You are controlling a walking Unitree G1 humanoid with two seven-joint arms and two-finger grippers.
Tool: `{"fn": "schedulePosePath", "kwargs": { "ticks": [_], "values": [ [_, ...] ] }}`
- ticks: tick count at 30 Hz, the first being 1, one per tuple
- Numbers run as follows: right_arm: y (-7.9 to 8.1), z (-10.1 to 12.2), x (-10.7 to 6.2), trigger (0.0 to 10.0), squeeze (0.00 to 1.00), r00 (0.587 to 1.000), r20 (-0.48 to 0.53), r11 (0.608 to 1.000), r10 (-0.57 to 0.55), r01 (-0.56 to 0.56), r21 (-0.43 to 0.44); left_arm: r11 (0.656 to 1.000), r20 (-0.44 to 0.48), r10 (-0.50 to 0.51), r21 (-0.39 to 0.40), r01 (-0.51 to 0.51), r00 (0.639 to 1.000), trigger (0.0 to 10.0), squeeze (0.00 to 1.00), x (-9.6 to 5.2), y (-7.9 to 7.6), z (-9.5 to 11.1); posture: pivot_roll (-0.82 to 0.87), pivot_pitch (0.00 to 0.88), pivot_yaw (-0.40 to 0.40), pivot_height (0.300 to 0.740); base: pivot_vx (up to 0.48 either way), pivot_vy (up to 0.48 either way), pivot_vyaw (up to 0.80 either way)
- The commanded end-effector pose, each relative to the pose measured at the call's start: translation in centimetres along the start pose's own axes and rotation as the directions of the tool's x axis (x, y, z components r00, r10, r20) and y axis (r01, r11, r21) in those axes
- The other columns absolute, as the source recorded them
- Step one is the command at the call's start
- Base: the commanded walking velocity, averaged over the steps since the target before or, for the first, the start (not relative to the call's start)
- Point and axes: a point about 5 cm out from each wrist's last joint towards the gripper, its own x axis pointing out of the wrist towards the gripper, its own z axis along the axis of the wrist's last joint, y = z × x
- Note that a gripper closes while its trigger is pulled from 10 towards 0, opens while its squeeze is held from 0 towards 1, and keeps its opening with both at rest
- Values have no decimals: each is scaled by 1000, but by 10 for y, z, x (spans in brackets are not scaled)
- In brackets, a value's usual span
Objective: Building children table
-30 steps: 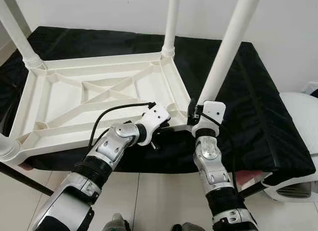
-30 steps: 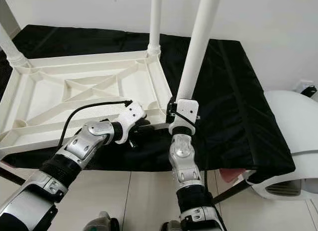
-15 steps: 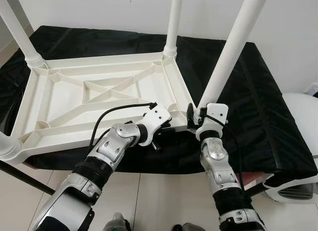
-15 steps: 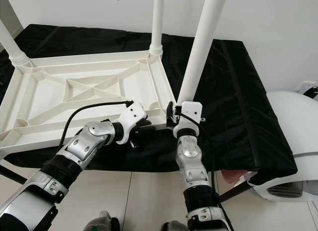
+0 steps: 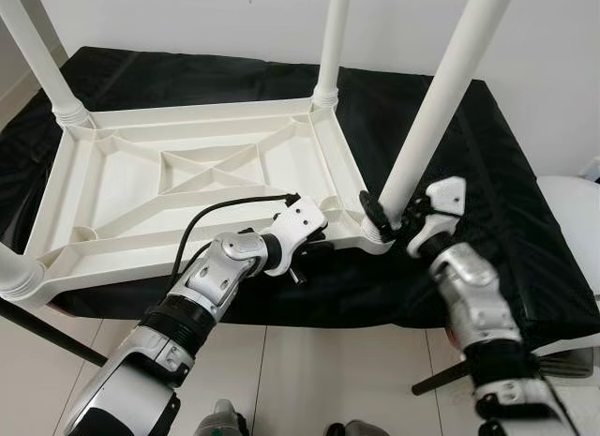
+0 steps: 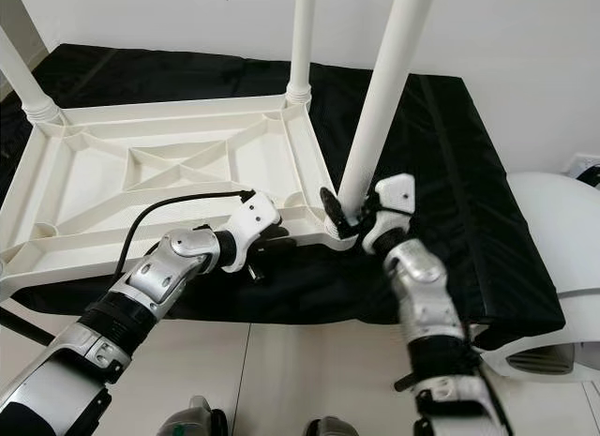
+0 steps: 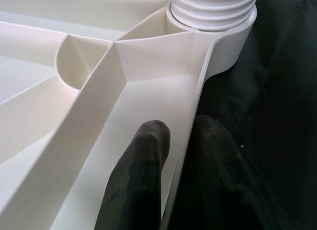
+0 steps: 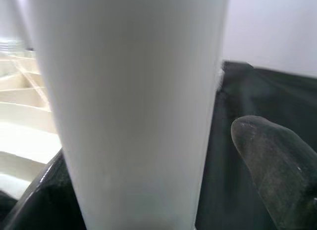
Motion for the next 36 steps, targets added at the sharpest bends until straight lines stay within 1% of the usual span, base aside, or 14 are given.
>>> {"fn": "schedulePosePath", "kwargs": {
  "ticks": [1,3,4,7,9,15,26,27,28,31,32,34,35,36],
  "values": [
    [-4,0,-2,10000,0,1000,1,1000,17,-17,10,991,-26,-136,-9,136,990,10000,0,3,-12,-6,-17,52,7,740,0,0,0],
    [-6,3,0,10000,0,995,-9,995,97,-97,6,991,-25,-137,-8,137,990,10000,0,3,-11,-6,-17,53,8,740,0,0,0],
    [-6,3,0,10000,0,995,-9,995,97,-97,6,991,-25,-137,-8,137,990,10000,0,3,-11,-6,-17,53,8,740,0,0,0],
    [-10,2,2,10000,0,985,-39,985,170,-170,-2,991,-27,-136,-7,135,990,10000,0,2,-11,-6,-13,50,9,740,0,0,0],
    [-14,1,1,10000,0,965,-77,968,250,-250,2,991,-28,-132,-6,132,991,10000,0,2,-10,-6,-11,48,10,740,0,0,0],
    [-16,-5,-4,10000,0,909,-121,916,399,-391,87,991,-31,-131,-3,131,991,10000,0,1,-9,-6,-8,42,14,740,0,0,0],
    [-19,-8,-3,10000,0,891,-125,899,436,-426,101,991,-32,-134,0,134,990,10000,0,1,-9,-6,-13,30,20,740,0,0,0],
    [-20,-7,-2,8745,0,894,-119,902,432,-423,92,991,-33,-135,1,135,990,10000,0,1,-9,-6,-13,27,21,740,0,0,0],
    [-21,-6,0,4980,0,895,-112,902,431,-423,89,991,-33,-136,2,136,990,10000,0,1,-9,-6,-12,25,21,740,0,0,0],
    [-21,-6,1,4863,0,896,-106,902,431,-424,86,991,-33,-136,3,137,990,10000,0,2,-9,-5,-12,22,22,740,0,0,0],
    [-22,-5,3,4078,0,897,-99,901,432,-424,88,991,-34,-137,3,137,990,10000,0,2,-8,-5,-12,19,22,740,0,0,0],
    [-22,-5,4,4039,0,896,-95,901,433,-425,90,991,-34,-137,4,137,990,10000,0,2,-8,-5,-12,19,22,740,0,0,0],
    [-22,-5,4,3608,0,895,-93,899,437,-429,89,991,-34,-137,4,137,990,10000,0,2,-8,-5,-11,16,22,740,0,0,0],
    [-21,-5,5,3843,0,894,-88,898,439,-433,83,991,-34,-136,4,136,990,10000,0,2,-8,-5,-11,15,22,740,0,0,0]
  ]
}}
